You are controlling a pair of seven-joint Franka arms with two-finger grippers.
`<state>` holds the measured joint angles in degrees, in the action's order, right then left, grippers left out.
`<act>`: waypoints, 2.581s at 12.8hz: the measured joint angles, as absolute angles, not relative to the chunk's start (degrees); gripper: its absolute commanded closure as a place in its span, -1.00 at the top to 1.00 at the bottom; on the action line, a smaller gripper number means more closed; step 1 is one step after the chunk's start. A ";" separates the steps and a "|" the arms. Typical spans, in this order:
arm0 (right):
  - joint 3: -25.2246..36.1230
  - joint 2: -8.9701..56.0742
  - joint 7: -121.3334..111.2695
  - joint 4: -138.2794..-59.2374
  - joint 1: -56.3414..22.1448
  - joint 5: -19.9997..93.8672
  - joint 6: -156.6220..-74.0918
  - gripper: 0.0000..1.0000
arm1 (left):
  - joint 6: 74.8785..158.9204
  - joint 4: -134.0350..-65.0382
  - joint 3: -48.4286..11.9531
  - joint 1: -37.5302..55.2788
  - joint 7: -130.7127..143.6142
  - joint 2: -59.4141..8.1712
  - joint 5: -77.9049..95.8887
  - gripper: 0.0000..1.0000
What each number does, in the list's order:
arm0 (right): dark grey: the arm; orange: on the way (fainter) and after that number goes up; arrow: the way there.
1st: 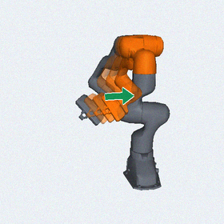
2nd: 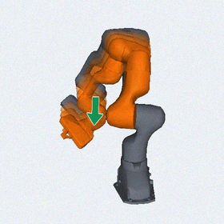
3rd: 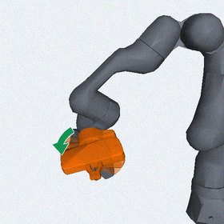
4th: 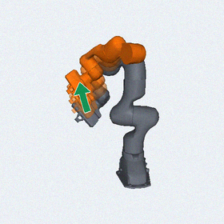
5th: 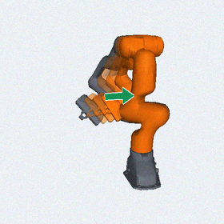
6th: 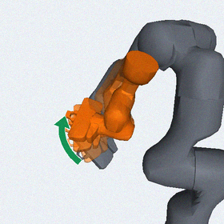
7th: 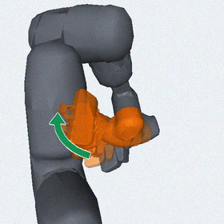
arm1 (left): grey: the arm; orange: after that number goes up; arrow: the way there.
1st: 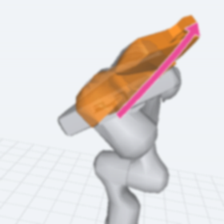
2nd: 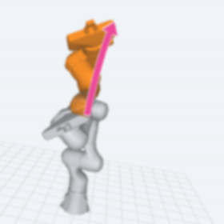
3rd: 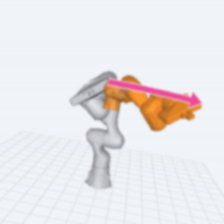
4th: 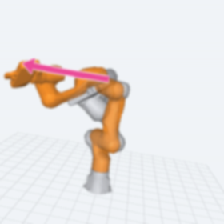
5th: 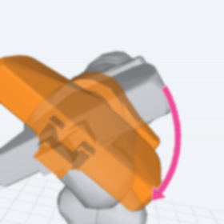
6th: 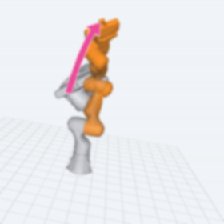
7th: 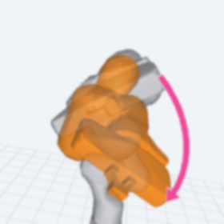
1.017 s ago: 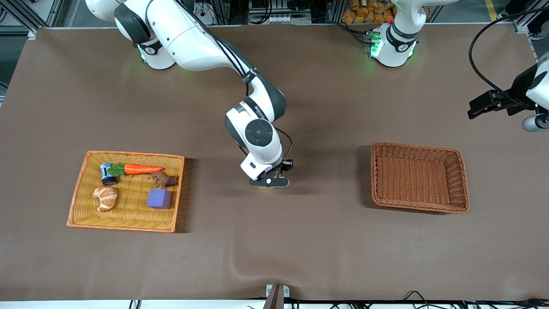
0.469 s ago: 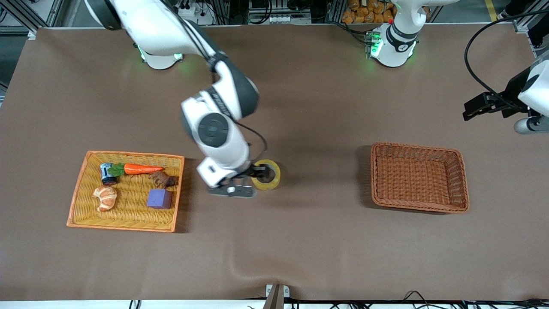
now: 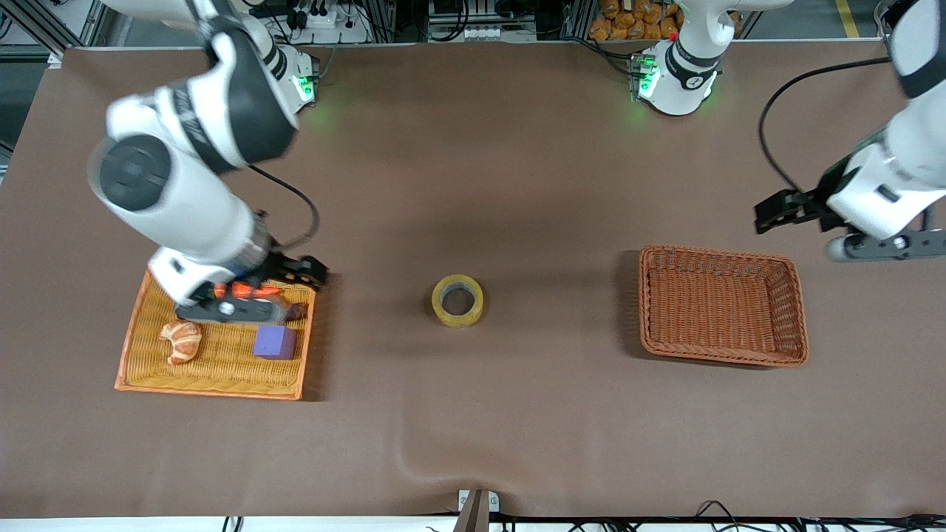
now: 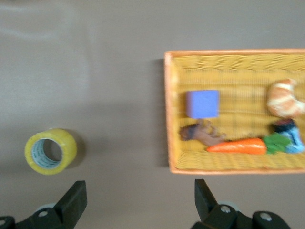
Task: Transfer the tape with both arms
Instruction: 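Release the tape with the right gripper while the left gripper approaches, then lower the left gripper onto the tape roll and grasp its rim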
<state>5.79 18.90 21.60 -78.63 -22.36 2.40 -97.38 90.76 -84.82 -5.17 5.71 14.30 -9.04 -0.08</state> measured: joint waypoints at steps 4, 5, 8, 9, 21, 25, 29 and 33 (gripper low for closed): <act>5.42 11.03 11.82 -82.77 -11.95 2.09 -94.38 1.00 | 95.04 -84.96 -5.37 12.04 24.56 -13.25 -0.08 1.00; 5.36 10.03 6.90 -83.20 -9.54 2.09 -94.36 1.00 | 96.16 -84.99 -5.39 13.41 26.92 -14.31 -0.08 1.00; 5.13 6.77 -2.37 -85.49 -3.81 2.09 -94.17 1.00 | 100.39 -85.17 -5.38 15.85 30.61 -17.52 -0.08 1.00; 5.09 5.26 -4.04 -87.12 -1.98 2.09 -94.11 1.00 | 102.05 -85.20 -5.38 16.61 32.57 -18.50 -0.08 1.00; 4.49 -0.99 -9.57 -93.71 3.65 0.36 -90.39 1.00 | 127.87 -83.09 -5.33 33.46 55.10 -39.59 -0.09 1.00; 4.07 -0.91 -9.59 -93.77 3.65 0.25 -90.39 1.00 | 138.64 -79.57 -4.90 37.68 55.64 -49.03 -0.09 1.00; 4.05 -0.91 -9.59 -93.80 3.65 0.21 -90.39 1.00 | 142.74 -78.75 -4.73 40.08 57.53 -52.02 -0.09 1.00; 4.00 -0.90 -9.60 -93.80 3.64 0.21 -90.46 1.00 | 142.86 -78.63 -4.52 40.79 57.14 -52.99 -0.27 -1.00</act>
<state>4.00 -0.90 -9.60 -93.80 3.64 0.21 -90.46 142.86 -78.63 -4.52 40.79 57.14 -52.99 -0.27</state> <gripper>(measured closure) 0.000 0.062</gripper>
